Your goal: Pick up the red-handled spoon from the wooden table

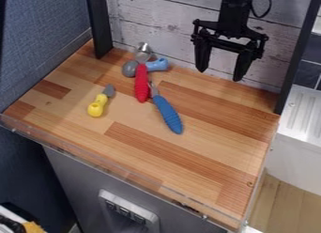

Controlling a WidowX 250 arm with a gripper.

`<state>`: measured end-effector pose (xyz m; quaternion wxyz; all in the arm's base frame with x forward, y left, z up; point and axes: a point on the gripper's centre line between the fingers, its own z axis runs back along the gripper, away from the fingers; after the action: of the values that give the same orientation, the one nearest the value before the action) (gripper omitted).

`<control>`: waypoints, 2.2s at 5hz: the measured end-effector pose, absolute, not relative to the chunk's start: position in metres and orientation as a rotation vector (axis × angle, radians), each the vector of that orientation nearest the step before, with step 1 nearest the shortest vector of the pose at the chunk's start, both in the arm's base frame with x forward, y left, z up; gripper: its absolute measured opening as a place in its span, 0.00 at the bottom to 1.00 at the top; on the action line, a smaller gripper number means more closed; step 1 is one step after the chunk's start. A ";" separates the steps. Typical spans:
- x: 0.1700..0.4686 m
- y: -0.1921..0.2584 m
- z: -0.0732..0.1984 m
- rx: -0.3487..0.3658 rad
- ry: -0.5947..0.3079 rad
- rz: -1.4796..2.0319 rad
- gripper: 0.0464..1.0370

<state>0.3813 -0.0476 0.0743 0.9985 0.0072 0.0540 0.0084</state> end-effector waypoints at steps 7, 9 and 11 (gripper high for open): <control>0.352 0.083 0.070 -0.055 -0.085 0.603 0.96; 0.368 0.084 0.063 -0.025 -0.069 0.292 0.96; 0.373 0.087 0.036 0.043 -0.015 0.363 0.96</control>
<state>0.3735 0.0870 0.0363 0.9833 0.0212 -0.0073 0.1804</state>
